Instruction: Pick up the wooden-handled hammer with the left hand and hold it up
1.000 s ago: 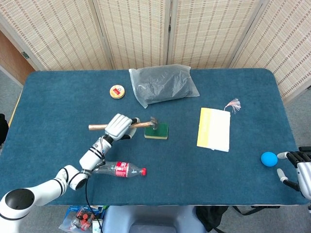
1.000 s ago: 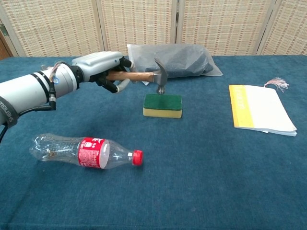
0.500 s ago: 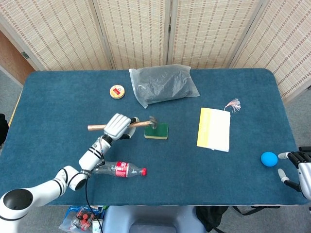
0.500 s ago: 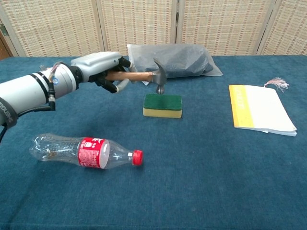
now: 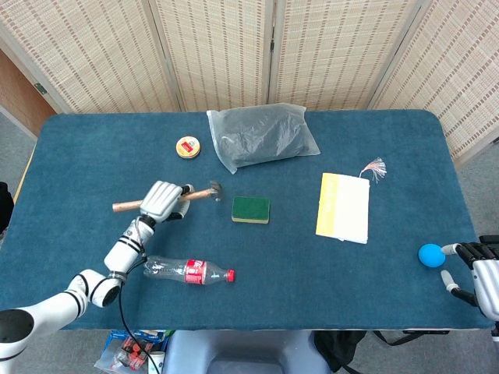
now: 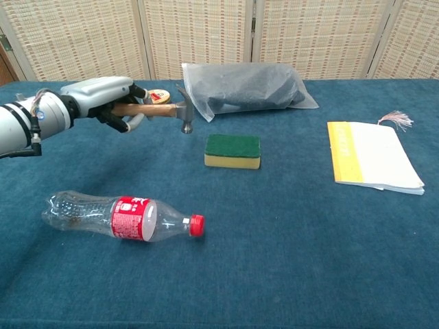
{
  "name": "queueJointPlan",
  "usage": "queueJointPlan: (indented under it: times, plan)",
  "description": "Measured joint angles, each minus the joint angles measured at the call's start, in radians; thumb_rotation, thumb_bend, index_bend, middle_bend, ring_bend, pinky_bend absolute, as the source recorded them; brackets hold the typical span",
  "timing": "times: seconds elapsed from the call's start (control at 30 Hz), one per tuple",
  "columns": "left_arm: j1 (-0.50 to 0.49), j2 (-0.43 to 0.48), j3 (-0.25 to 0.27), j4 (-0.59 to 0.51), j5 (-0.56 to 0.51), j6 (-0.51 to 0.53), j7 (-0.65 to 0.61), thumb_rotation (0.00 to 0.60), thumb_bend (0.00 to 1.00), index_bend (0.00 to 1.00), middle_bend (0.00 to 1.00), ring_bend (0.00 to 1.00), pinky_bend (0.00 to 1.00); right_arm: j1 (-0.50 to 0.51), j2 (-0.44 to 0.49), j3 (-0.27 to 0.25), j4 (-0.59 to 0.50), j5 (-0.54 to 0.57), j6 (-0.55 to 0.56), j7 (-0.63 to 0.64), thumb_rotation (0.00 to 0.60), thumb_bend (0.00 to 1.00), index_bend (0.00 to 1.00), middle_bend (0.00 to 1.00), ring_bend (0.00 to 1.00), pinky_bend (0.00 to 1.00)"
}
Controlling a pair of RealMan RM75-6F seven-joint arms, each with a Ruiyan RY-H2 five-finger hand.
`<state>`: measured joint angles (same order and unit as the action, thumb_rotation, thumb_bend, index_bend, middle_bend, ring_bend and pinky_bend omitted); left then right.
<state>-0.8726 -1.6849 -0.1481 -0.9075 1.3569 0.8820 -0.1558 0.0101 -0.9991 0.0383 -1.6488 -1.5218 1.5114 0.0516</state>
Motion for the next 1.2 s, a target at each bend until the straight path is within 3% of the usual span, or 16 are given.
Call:
queueJointPlan:
  times: [0.07,0.2,0.27,0.33,0.57,0.77,1.0,1.2]
  plan:
    - [0.0,0.001,0.004,0.002,-0.007,-0.023,0.014,0.6,0.56,0.42,0.57,0.48,0.66,-0.001,0.001,0.0,-0.002,0.0,0.003,-0.001,0.6,0.32,0.37,0.39,0.3,0.3]
    - [0.0,0.016,0.002,-0.023,-0.045,-0.072,0.063,0.6,0.31,0.11,0.2,0.14,0.28,-0.004,0.002,-0.001,-0.003,0.001,0.005,-0.002,0.6,0.32,0.37,0.39,0.3,0.3]
    - [0.003,0.026,-0.005,-0.047,-0.063,-0.076,0.082,0.6,0.26,0.02,0.1,0.05,0.17,-0.004,0.001,-0.001,-0.003,0.001,0.005,-0.002,0.6,0.32,0.37,0.39,0.3,0.3]
    - [0.01,0.039,-0.016,-0.081,-0.082,-0.07,0.099,0.6,0.25,0.0,0.04,0.01,0.1,-0.003,0.001,0.0,-0.003,0.0,0.004,-0.001,0.6,0.32,0.37,0.39,0.3,0.3]
    - [0.054,0.109,-0.051,-0.217,-0.157,-0.017,0.175,0.6,0.25,0.0,0.03,0.0,0.06,0.001,0.0,0.001,0.005,-0.003,0.002,0.01,0.6,0.32,0.37,0.39,0.3,0.3]
    - [0.141,0.215,-0.056,-0.4,-0.22,0.083,0.257,0.6,0.25,0.0,0.03,0.0,0.06,0.003,-0.001,0.0,0.02,-0.004,-0.005,0.026,0.6,0.32,0.37,0.39,0.3,0.3]
    - [0.312,0.352,-0.012,-0.609,-0.255,0.303,0.366,0.6,0.25,0.0,0.03,0.0,0.06,0.014,-0.014,-0.004,0.06,-0.055,0.009,0.078,0.6,0.33,0.4,0.43,0.31,0.3]
    - [0.461,0.445,0.056,-0.711,-0.194,0.469,0.376,0.6,0.25,0.02,0.03,0.0,0.06,0.027,-0.013,-0.007,0.065,-0.066,0.002,0.08,0.6,0.33,0.4,0.43,0.31,0.3]
